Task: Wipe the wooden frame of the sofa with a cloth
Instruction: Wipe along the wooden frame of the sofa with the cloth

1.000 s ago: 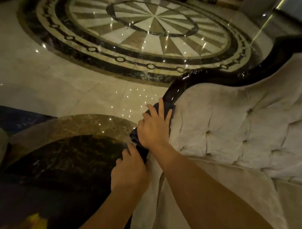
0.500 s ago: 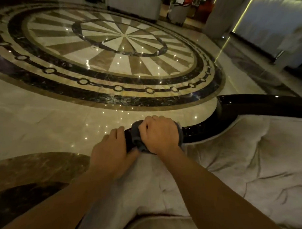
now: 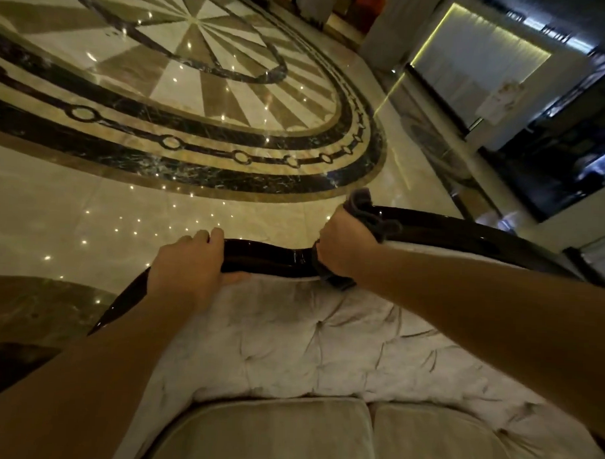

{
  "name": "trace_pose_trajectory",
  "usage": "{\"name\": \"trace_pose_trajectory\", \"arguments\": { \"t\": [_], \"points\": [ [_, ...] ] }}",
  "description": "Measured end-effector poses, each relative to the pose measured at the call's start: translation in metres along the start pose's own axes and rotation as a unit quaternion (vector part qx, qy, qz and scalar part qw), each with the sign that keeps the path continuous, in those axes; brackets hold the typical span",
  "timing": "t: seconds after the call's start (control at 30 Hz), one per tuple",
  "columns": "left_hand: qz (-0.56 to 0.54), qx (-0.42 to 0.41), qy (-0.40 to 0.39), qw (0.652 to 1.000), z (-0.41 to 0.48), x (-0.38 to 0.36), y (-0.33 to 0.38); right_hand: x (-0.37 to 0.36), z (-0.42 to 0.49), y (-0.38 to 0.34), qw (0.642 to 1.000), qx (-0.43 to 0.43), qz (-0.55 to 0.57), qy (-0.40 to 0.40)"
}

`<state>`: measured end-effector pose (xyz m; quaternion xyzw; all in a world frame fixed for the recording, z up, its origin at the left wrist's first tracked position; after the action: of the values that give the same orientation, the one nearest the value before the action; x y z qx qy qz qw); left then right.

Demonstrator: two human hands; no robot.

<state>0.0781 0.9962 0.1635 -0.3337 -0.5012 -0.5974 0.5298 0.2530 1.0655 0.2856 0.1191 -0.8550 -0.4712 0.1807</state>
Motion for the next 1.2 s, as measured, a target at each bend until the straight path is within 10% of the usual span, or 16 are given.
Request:
{"name": "trace_pose_trajectory", "arguments": {
  "t": [0.17, 0.3, 0.53, 0.77, 0.93, 1.2],
  "points": [
    [-0.003, 0.012, -0.002, 1.000, 0.001, 0.004, 0.001, 0.001, -0.005, 0.048, 0.990, 0.009, 0.114, 0.083],
    [0.019, 0.003, 0.016, 1.000, 0.001, 0.003, 0.002, -0.042, -0.030, 0.069, 0.875, -0.123, 0.409, 0.227],
    [0.059, 0.010, 0.009, 0.998, 0.001, -0.008, -0.005, -0.108, -0.055, 0.065, 0.753, -0.252, 0.512, 0.328],
    [0.028, 0.110, -0.107, 0.988, 0.017, 0.008, 0.031, -0.114, -0.058, 0.062, 0.737, -0.221, 0.508, 0.388],
    [-0.193, 0.048, 0.027, 0.980, 0.063, 0.074, 0.154, -0.125, -0.062, 0.060, 0.718, -0.225, 0.515, 0.410],
    [-0.047, 0.028, -0.011, 0.998, 0.105, 0.090, 0.297, -0.231, -0.088, 0.086, 0.677, -0.246, 0.539, 0.436]
  ]
}}
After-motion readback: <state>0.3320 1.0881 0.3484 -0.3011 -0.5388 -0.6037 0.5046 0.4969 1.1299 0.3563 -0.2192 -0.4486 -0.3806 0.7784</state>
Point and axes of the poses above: each hand's wrist, its own z-axis towards the middle knuckle, its own x-axis out of the back of the hand, y = z × x, the point moved 3 cm from there along z, towards the middle knuckle, and after that the axes turned 3 degrees about z, right-handed, at the moved point
